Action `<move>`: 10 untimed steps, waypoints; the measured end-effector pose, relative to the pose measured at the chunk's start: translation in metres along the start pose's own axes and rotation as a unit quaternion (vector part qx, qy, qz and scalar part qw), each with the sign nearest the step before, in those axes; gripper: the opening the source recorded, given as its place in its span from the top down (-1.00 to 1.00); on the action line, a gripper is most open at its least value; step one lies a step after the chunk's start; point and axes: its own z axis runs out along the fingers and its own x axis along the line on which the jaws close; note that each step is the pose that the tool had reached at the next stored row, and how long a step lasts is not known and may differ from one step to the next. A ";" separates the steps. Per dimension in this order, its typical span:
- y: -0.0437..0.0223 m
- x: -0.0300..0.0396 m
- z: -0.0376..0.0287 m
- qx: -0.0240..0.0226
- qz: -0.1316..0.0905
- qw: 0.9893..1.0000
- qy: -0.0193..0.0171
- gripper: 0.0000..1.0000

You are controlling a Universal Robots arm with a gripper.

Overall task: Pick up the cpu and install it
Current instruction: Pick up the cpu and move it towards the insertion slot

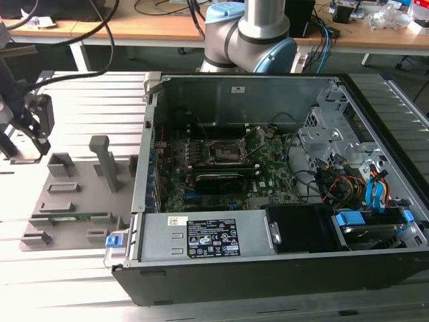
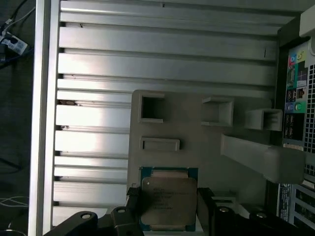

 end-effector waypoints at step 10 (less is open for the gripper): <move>0.0002 -0.0013 -0.0487 0.000 0.000 1.000 0.000 -0.10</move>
